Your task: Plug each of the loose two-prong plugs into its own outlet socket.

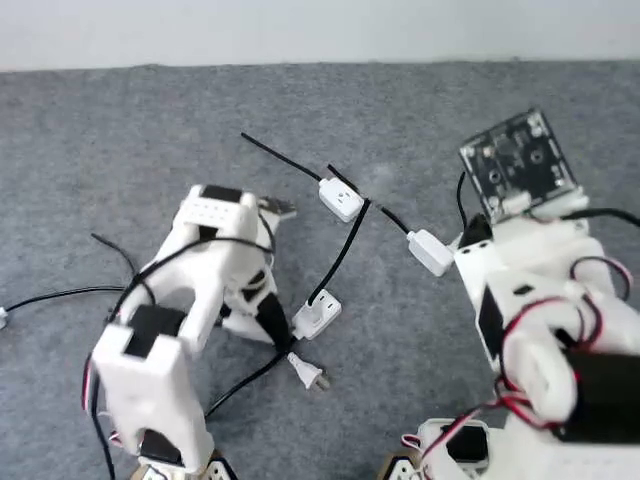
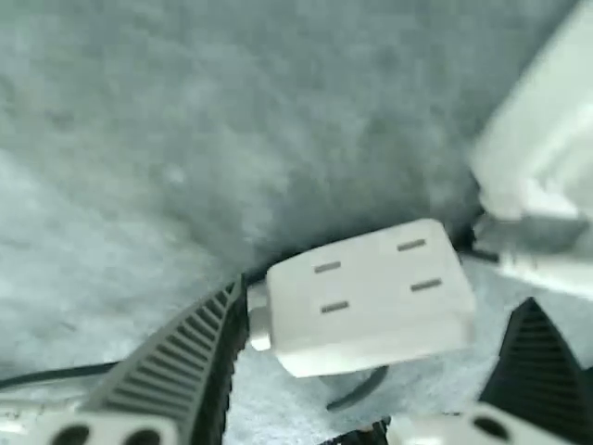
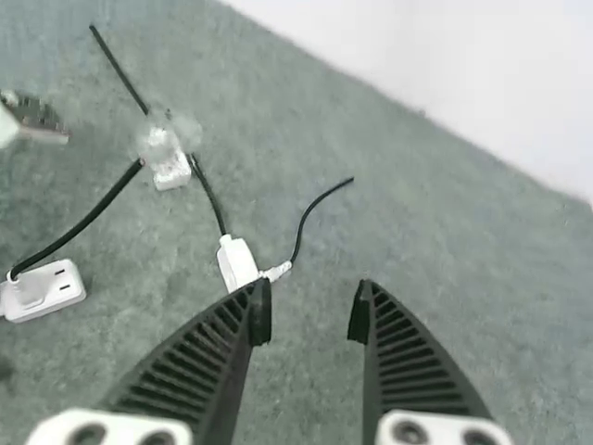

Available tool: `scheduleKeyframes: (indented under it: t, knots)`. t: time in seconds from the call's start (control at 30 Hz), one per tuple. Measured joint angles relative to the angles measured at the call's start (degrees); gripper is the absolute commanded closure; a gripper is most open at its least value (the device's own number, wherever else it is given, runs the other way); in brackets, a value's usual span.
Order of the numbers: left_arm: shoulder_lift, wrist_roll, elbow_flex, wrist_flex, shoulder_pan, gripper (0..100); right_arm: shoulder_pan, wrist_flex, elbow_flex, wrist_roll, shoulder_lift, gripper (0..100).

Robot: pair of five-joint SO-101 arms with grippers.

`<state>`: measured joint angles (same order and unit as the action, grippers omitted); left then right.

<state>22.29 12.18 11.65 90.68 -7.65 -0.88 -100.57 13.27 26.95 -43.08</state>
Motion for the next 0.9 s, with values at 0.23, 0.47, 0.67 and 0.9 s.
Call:
scheduleKeyframes:
  t: [0.23, 0.47, 0.67, 0.9]
  knots:
    - [-15.56, 3.08, 16.88, -5.8, -0.62, 59, 0.0, -0.09, 0.0, 0.0, -2.81, 84.7]
    - [-29.19, 5.1, 27.43, -7.74, -1.05, 59, 0.0, -0.09, 0.0, 0.0, -2.64, 84.7]
    - [-41.14, 7.47, 36.22, -7.91, -1.23, 59, 0.0, -0.09, 0.0, 0.0, -2.73, 84.7]
    - [-51.43, 7.91, 38.77, -10.37, -1.23, 59, 0.0, -0.09, -0.09, 0.0, -2.73, 84.7]
